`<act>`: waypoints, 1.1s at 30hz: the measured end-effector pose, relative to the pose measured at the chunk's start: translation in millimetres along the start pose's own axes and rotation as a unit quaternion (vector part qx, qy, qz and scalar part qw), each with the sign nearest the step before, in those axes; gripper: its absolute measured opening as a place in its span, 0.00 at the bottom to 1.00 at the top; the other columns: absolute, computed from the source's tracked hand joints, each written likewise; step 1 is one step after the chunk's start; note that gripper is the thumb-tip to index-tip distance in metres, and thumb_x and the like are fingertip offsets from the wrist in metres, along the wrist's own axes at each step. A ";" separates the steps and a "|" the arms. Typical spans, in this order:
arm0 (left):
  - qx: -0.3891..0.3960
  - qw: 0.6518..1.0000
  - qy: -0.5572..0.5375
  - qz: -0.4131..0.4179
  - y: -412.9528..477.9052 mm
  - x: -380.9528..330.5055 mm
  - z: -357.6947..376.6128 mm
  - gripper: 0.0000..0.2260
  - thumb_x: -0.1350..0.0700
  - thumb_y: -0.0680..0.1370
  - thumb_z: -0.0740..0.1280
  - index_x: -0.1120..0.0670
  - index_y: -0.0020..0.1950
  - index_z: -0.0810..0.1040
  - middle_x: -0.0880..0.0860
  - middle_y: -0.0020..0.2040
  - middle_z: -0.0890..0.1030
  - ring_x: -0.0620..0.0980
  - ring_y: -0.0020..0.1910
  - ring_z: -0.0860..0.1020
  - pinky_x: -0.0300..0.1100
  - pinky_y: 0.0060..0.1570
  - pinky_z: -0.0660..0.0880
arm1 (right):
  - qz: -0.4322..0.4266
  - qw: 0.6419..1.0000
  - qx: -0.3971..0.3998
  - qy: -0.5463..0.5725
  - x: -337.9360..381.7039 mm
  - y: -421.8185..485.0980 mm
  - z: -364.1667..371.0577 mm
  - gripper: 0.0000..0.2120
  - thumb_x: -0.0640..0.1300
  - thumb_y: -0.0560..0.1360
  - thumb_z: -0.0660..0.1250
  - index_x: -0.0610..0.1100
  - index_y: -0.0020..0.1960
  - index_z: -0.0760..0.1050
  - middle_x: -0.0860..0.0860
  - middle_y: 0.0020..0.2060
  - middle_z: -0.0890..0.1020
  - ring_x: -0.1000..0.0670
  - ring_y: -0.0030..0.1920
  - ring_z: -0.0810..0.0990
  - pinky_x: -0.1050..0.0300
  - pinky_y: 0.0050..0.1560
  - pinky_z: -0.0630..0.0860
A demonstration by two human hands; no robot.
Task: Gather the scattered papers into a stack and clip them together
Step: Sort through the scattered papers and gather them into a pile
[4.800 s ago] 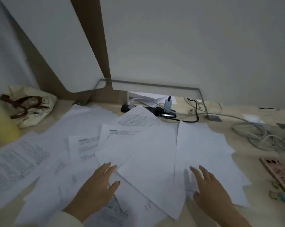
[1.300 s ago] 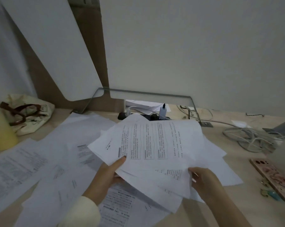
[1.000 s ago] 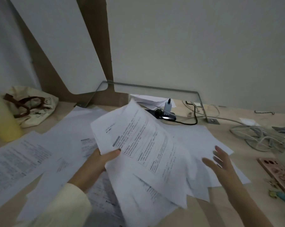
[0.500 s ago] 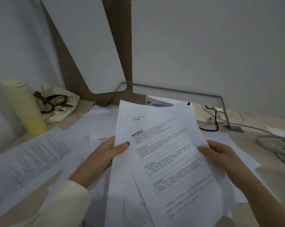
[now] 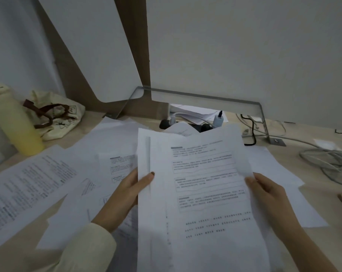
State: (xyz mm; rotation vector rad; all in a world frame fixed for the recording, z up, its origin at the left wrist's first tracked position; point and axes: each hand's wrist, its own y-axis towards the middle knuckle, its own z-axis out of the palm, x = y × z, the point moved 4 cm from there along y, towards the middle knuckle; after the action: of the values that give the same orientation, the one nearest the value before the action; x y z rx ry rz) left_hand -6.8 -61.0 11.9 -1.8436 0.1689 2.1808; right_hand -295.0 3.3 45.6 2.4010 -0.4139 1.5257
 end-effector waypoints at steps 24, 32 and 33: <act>-0.069 0.995 -0.074 -0.003 3.1 12.8 -12.6 0.17 0.54 0.75 0.65 0.49 0.64 0.75 0.49 0.57 0.83 0.49 0.56 0.81 0.48 0.58 0.75 | 0.132 0.980 0.078 0.125 -23.7 -0.3 59.5 0.10 0.46 0.78 0.61 0.40 0.47 0.75 0.44 0.45 0.84 0.44 0.45 0.83 0.48 0.48 0.78; -0.115 0.982 -0.139 -0.061 3.9 25.0 -10.1 0.22 0.45 0.71 0.69 0.47 0.64 0.75 0.51 0.57 0.82 0.53 0.56 0.81 0.53 0.57 0.76 | 0.188 0.968 0.051 0.158 -41.3 -4.8 75.8 0.06 0.44 0.74 0.66 0.41 0.48 0.75 0.41 0.49 0.83 0.39 0.52 0.82 0.39 0.59 0.75; -0.092 0.988 -0.104 -0.067 3.2 24.5 -6.4 0.18 0.51 0.73 0.68 0.49 0.63 0.76 0.51 0.54 0.84 0.51 0.53 0.82 0.50 0.54 0.78 | 0.191 0.966 0.051 0.169 -41.3 -4.4 75.8 0.06 0.43 0.74 0.66 0.41 0.49 0.75 0.41 0.49 0.83 0.39 0.51 0.82 0.39 0.58 0.75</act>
State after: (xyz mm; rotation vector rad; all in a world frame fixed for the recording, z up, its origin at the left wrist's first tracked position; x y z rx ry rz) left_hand -5.3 -62.4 -13.6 -1.6470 -0.1995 2.3384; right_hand -247.0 -16.8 -23.4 2.1534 -0.7680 2.1256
